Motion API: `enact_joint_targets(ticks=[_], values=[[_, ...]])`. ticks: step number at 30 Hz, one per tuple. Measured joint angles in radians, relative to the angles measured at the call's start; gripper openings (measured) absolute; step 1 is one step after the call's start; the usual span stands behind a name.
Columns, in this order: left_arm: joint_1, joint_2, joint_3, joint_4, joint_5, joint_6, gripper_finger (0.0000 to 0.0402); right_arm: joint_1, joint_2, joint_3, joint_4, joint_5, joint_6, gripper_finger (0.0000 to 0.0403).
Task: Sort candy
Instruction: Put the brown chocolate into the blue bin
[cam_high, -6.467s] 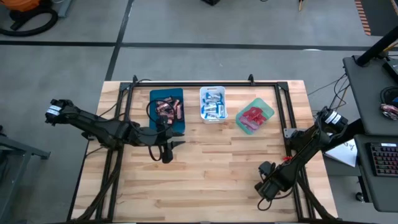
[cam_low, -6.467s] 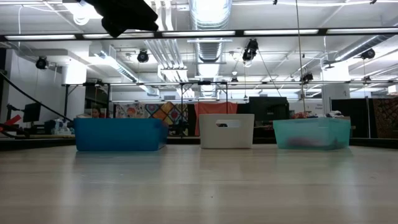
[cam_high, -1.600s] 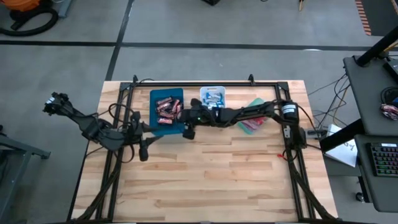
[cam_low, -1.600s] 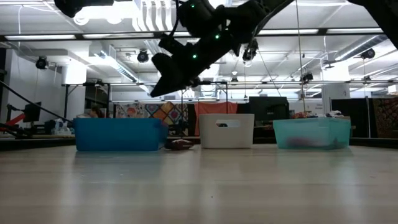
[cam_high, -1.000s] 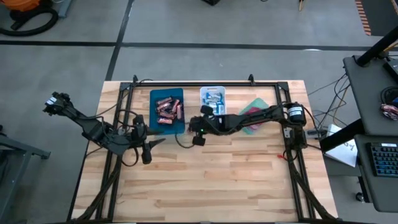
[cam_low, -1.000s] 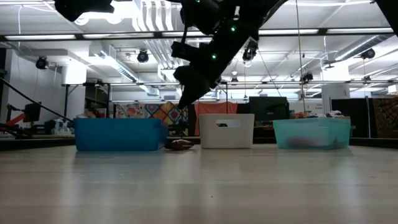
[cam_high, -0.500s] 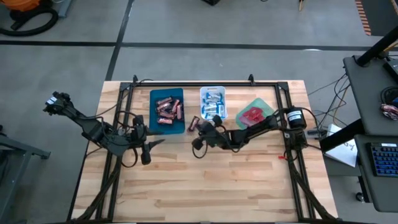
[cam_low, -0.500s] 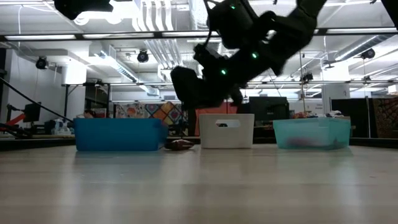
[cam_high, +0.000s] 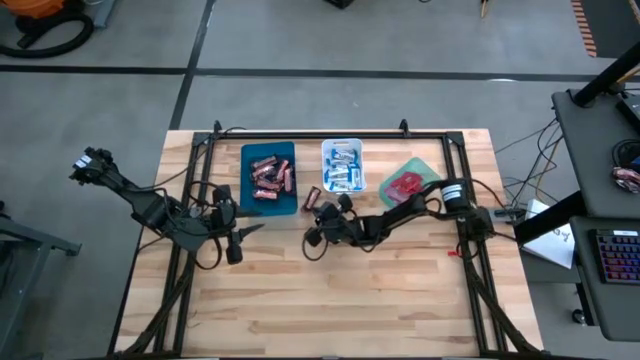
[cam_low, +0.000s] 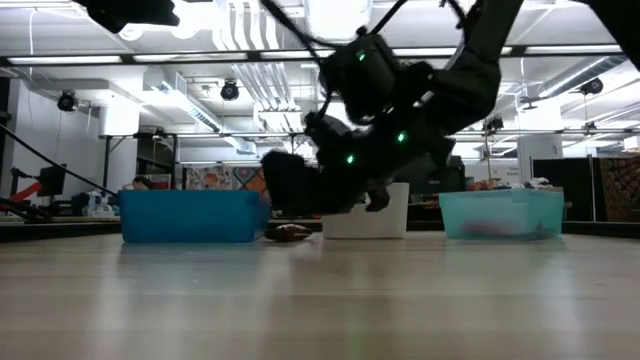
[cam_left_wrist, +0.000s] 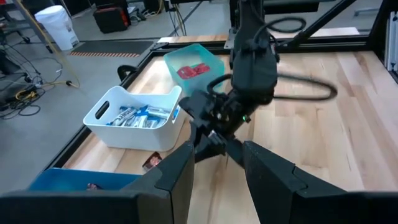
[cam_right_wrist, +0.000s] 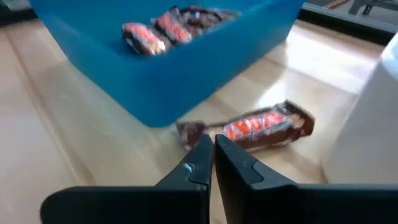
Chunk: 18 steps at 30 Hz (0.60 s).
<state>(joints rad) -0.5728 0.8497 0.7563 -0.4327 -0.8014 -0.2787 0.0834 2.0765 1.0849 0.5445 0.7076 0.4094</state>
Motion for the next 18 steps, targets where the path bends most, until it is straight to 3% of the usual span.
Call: enact_joint_targets(ticks=[7, 18], values=[[-0.003, 0.001, 0.0, -0.035, 0.0, -0.022, 0.0123, -0.001, 0.063, 0.088, -0.009, 0.052, -0.009, 0.0013], [-0.007, 0.002, 0.0, -0.056, 0.0, -0.038, 0.0123, -0.003, 0.098, 0.093, -0.014, 0.07, -0.009, 0.0013]])
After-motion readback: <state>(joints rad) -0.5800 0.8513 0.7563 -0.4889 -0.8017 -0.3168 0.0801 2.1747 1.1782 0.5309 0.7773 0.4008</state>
